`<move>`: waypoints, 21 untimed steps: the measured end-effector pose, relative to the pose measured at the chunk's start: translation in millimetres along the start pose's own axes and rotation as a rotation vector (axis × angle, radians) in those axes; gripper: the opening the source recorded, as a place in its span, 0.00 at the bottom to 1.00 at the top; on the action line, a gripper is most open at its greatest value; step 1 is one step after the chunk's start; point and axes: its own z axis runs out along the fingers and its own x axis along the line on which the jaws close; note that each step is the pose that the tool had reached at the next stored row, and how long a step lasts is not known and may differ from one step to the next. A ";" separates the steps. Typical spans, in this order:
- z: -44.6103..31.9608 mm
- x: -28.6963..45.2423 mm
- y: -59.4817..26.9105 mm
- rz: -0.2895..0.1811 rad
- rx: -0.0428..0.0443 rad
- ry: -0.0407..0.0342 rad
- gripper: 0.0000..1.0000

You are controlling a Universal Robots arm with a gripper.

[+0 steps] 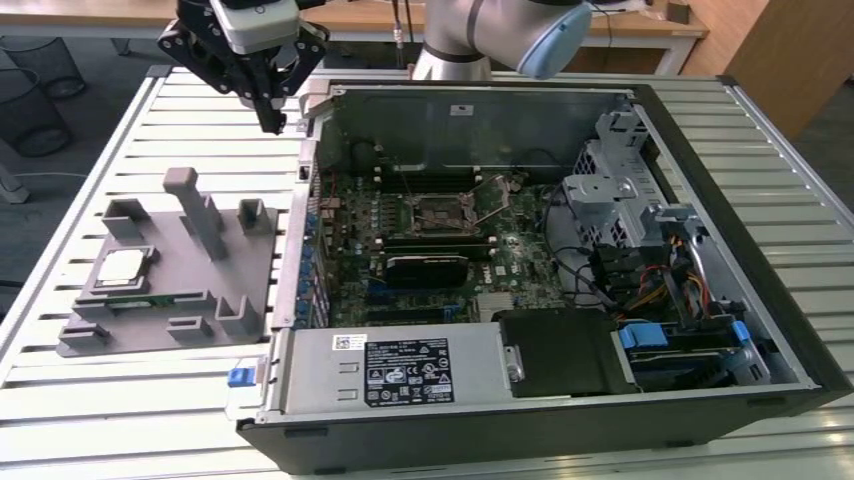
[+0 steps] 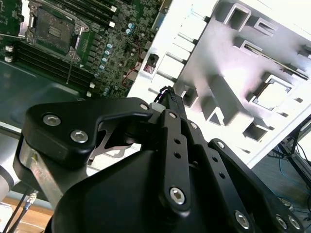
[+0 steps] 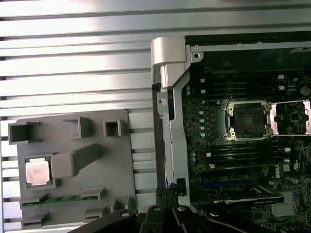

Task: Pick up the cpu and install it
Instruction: 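Reach for the cpu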

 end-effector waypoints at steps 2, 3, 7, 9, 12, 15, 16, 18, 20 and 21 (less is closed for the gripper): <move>0.0 1.1 -0.1 0.000 0.0000 0.0000 0.11; 0.0 1.6 -0.1 0.000 0.0000 0.0000 0.11; -0.1 3.9 -0.3 0.000 0.0000 0.0000 0.11; -0.2 5.0 -0.4 0.000 0.0000 0.0000 0.11; -0.2 6.8 -0.5 0.000 0.0000 0.0000 0.11; -0.2 8.6 -0.6 0.000 0.0000 0.0000 0.11; -0.2 9.2 -0.7 0.000 -0.0001 -0.0001 0.11; -0.3 10.4 -0.8 0.000 0.0000 0.0000 0.11; -0.3 11.6 -0.9 0.000 0.0000 0.0000 0.11; -0.3 12.2 -0.9 0.000 0.0000 0.0000 0.11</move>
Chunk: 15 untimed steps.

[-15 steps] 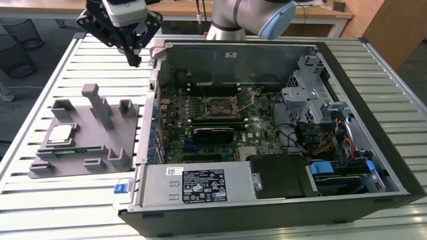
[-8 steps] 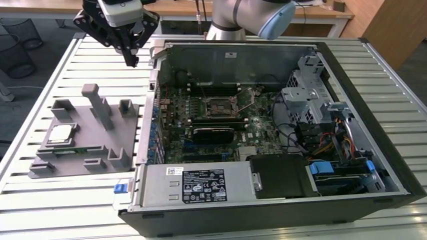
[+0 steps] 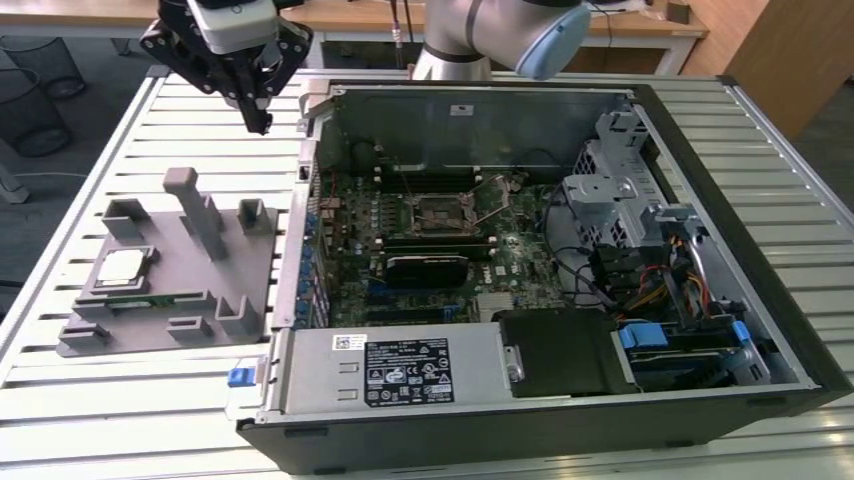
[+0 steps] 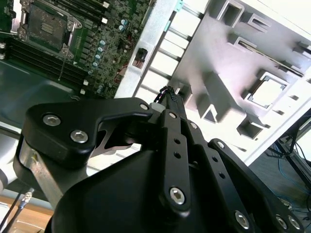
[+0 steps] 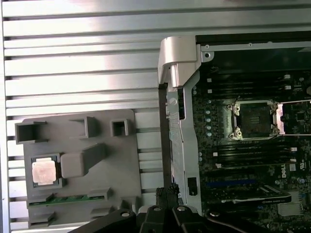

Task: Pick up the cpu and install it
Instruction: 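Reach for the cpu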

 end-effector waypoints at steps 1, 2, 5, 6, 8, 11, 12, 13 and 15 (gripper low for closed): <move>0.0 0.6 0.0 0.000 0.0000 0.0000 0.11; 0.0 1.2 -0.1 0.000 0.0000 0.0000 0.11; -0.1 3.1 -0.2 0.000 0.0000 0.0000 0.11; -0.1 3.7 -0.3 0.000 0.0000 0.0000 0.11; -0.1 4.9 -0.4 0.000 0.0000 0.0000 0.11; -0.1 6.8 -0.5 0.000 0.0000 -0.0001 0.11; -0.2 7.4 -0.6 0.000 0.0000 0.0000 0.11; -0.2 8.0 -0.6 0.000 0.0000 0.0000 0.11; -0.2 9.2 -0.7 0.000 0.0000 0.0000 0.11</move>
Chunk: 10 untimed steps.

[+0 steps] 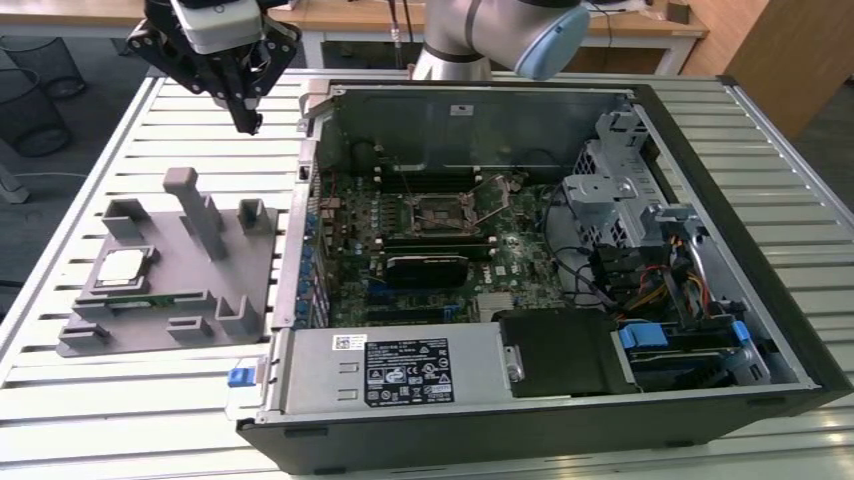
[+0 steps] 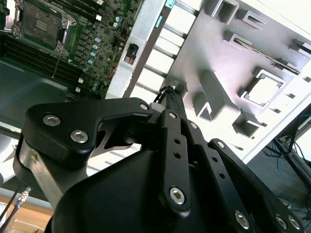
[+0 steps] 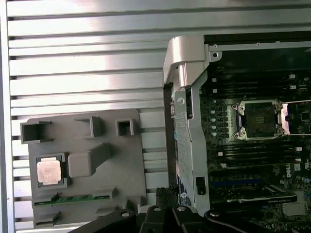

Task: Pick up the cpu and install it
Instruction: 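Reach for the cpu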

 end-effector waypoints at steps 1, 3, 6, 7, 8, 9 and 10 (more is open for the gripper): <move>0.0 0.6 0.0 0.000 0.0000 0.0000 0.11; 0.0 1.9 -0.2 0.000 0.0000 0.0000 0.11; 0.0 3.8 -0.3 0.000 -0.0001 -0.0001 0.11; -0.1 4.5 -0.3 0.000 0.0000 0.0000 0.11; -0.1 5.1 -0.4 0.000 -0.0001 -0.0001 0.11; -0.1 5.7 -0.4 0.000 0.0000 0.0000 0.11; -0.1 6.4 -0.5 0.000 -0.0001 -0.0001 0.11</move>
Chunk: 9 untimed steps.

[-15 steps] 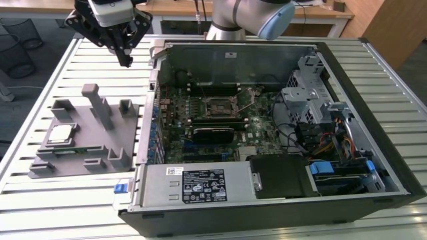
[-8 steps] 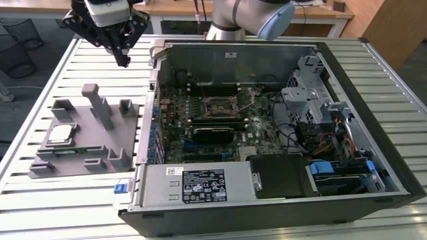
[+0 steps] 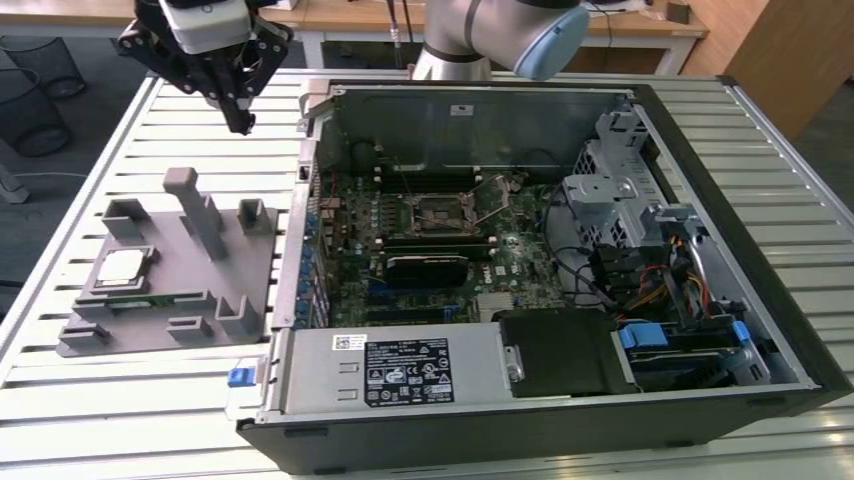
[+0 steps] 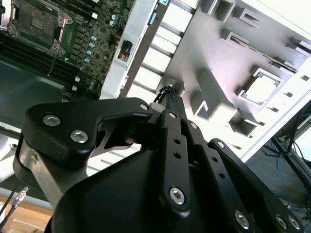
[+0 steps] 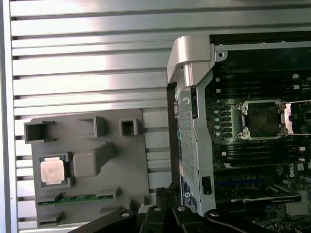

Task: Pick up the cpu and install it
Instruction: 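Reach for the cpu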

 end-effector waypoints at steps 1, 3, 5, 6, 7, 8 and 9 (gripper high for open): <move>0.0 0.7 -0.1 0.000 0.0001 0.0001 0.11; -0.1 2.0 -0.1 0.000 0.0001 0.0001 0.11; -0.1 3.2 -0.2 0.000 0.0000 0.0001 0.11; -0.1 3.9 -0.3 0.000 0.0001 0.0001 0.11; -0.1 4.5 -0.3 0.000 0.0000 0.0001 0.11; -0.1 5.2 -0.4 0.000 0.0000 0.0000 0.11; -0.2 5.8 -0.4 0.000 0.0001 0.0001 0.11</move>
